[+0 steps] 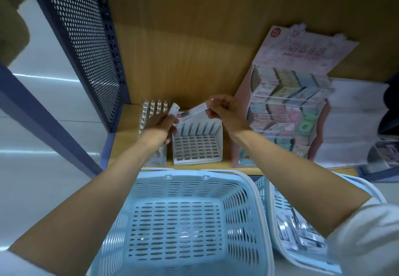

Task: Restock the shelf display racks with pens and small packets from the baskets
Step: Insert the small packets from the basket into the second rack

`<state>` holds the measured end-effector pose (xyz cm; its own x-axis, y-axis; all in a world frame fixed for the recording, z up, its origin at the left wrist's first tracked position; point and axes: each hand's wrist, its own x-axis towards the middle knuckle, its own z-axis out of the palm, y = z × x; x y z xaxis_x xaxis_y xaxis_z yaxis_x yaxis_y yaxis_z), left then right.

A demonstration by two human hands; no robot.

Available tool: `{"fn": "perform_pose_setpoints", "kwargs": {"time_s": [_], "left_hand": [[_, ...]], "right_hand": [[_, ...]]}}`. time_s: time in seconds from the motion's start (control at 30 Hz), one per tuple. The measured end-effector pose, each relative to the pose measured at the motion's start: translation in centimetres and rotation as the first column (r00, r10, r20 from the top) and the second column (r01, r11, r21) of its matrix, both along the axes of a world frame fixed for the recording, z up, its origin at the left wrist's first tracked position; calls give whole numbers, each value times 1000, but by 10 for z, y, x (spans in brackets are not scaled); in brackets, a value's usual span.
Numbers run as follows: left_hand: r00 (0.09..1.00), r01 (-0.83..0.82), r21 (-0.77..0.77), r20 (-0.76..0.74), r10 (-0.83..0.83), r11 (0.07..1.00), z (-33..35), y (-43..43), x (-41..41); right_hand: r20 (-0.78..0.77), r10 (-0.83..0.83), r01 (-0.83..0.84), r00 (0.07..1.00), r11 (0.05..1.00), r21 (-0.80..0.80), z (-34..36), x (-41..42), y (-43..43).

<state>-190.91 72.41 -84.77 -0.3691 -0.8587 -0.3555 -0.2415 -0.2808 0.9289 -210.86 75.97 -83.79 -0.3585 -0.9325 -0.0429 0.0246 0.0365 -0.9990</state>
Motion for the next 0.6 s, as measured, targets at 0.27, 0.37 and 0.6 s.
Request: {"fn": "perform_pose_setpoints", "kwargs": {"time_s": [0.27, 0.37, 0.6], "left_hand": [[998, -59, -10, 2, 59, 998, -13, -5, 23], [997, -74, -35, -14, 73, 997, -17, -8, 24], [997, -56, -93, -50, 52, 994, -20, -11, 27]], "right_hand": [[-419, 54, 36, 907, 979, 203, -48, 17, -4], [-557, 76, 46, 827, 979, 201, -69, 27, -9], [-678, 121, 2, 725, 984, 177, -84, 35, -19]]}}
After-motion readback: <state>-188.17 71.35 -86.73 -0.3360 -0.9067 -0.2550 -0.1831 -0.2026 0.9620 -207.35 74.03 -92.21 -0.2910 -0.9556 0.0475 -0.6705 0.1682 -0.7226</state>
